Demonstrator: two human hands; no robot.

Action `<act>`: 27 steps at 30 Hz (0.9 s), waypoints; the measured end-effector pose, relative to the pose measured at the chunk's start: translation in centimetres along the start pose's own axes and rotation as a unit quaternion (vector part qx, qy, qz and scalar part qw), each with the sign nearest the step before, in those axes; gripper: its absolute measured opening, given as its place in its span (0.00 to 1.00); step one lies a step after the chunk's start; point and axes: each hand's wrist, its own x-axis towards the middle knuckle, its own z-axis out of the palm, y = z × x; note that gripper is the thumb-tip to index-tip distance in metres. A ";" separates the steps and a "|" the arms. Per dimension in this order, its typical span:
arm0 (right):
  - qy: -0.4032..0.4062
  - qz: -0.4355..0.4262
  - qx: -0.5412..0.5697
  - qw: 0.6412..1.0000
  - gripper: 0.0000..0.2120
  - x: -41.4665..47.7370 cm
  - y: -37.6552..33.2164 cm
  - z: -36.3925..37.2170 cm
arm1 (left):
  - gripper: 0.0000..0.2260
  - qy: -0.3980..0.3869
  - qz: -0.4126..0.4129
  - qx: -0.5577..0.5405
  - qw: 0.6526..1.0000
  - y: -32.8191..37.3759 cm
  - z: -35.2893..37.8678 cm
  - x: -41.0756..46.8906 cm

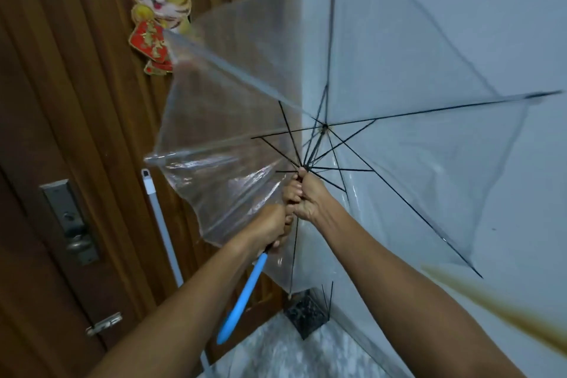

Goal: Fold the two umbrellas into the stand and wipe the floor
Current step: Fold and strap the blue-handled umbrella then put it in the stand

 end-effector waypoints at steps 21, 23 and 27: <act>0.074 -0.086 -0.096 0.989 0.19 -2.6 -1.8 1.9 | 0.19 0.024 0.103 0.106 0.989 -3.2 -0.4 -3.1; 0.062 -0.072 -0.121 0.988 0.19 -3.8 0.0 1.6 | 0.18 0.037 0.101 0.097 0.989 -2.9 0.1 -2.4; 0.043 -0.042 -0.094 0.994 0.19 -5.9 2.5 1.1 | 0.18 0.049 0.090 0.092 0.990 -2.7 0.9 -1.3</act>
